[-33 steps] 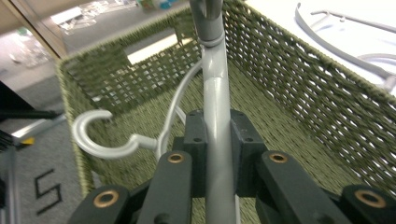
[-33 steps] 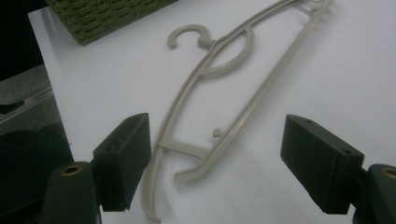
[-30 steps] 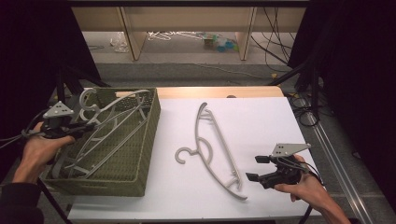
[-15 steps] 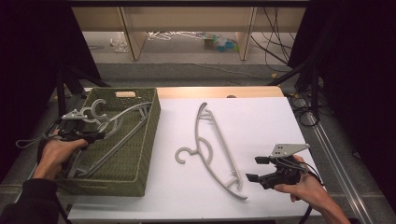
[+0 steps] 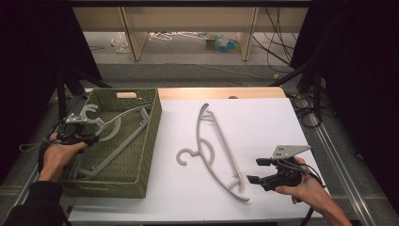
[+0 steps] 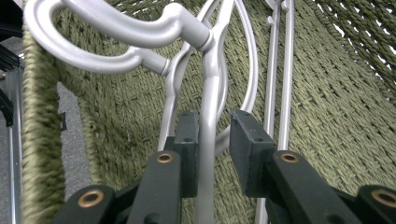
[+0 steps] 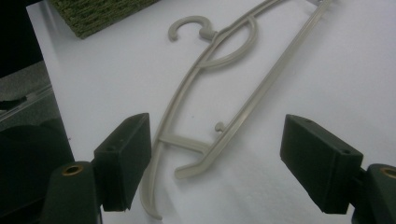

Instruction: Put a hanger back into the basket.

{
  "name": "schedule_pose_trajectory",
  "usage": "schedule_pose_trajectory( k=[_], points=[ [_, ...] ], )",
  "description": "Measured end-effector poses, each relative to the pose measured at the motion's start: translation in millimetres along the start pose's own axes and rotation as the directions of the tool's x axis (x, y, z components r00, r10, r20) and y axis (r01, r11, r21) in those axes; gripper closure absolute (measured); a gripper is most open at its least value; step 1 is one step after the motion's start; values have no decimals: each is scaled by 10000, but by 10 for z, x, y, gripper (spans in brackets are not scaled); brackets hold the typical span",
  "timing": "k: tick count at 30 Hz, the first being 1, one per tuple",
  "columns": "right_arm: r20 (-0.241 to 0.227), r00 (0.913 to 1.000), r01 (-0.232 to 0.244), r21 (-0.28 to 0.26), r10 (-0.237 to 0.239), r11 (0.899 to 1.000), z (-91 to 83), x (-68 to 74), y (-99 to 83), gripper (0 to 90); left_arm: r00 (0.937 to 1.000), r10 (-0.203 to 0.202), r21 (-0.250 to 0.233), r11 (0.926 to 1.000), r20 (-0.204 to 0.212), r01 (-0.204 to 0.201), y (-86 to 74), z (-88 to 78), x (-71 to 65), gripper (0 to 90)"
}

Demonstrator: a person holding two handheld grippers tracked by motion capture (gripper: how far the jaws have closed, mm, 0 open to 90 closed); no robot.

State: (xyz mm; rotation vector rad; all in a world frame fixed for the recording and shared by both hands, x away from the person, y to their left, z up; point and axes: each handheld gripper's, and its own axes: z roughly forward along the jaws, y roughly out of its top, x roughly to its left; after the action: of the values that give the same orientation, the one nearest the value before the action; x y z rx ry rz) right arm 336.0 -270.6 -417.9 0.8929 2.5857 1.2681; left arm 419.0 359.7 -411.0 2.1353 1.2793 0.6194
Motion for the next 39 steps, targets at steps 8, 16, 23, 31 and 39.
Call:
schedule_pose_trajectory(
  k=[8, 16, 23, 31, 39],
  points=[
    [-21, 10000, -21, 20, 21, 10000, 12, 1, -4, 254, 9952, -839, -630, 9947, -504, 807, 42, -221, -83, 558],
    [232, 9997, -94, -138, 98, 9999, 39, 12, -4, 248, 9954, -854, -1944, 9780, -436, 754, 187, -542, -507, 384],
    [293, 9995, -148, -110, 151, 9998, 75, 24, -4, 244, 9992, -139, -2550, 9669, -374, 39, 185, -829, -953, 303],
    [245, 9994, -248, -88, 250, 9997, 122, 51, -5, 243, 9948, -256, -3770, 9242, 984, 611, 93, -935, -1480, 295],
    [336, 9992, -188, -291, 198, 9994, 145, 56, 13, 238, 9774, 732, -4034, 9149, 1981, 132, 172, -710, -2111, 280]
  ],
)
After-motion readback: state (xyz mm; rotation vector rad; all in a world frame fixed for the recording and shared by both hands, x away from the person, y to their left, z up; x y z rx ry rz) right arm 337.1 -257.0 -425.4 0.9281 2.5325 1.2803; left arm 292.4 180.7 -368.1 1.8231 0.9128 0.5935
